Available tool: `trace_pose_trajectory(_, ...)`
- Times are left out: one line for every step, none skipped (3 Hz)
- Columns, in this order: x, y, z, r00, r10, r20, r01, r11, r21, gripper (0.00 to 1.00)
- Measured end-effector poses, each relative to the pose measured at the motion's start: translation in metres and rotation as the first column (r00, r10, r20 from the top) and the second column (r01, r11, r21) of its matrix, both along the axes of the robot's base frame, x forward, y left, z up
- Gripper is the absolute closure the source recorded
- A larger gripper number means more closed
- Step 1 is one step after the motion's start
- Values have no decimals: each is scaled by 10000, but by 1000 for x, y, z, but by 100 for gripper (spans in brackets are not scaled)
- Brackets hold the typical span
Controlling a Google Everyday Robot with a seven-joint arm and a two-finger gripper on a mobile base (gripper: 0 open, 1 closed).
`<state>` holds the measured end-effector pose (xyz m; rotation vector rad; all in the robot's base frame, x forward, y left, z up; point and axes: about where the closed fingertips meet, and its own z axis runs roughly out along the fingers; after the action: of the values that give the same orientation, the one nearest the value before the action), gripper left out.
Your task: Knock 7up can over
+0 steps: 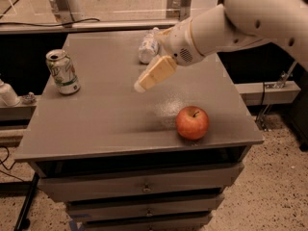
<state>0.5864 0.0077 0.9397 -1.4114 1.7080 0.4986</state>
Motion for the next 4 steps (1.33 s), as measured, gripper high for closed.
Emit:
trace_pose_trajectory(20,59,-19,9978,644,148,-653,9956,668,0)
trace_pose_trajectory(37,109,-34,9947,1026,113,-1032,9861,1303,0)
trace_pose_trajectory(51,151,-45,9926,1218,4,-1196,9747,1891,0)
trace_pose_trajectory(62,186,-55,9910,1336,-119,-1268,9617,2431,0)
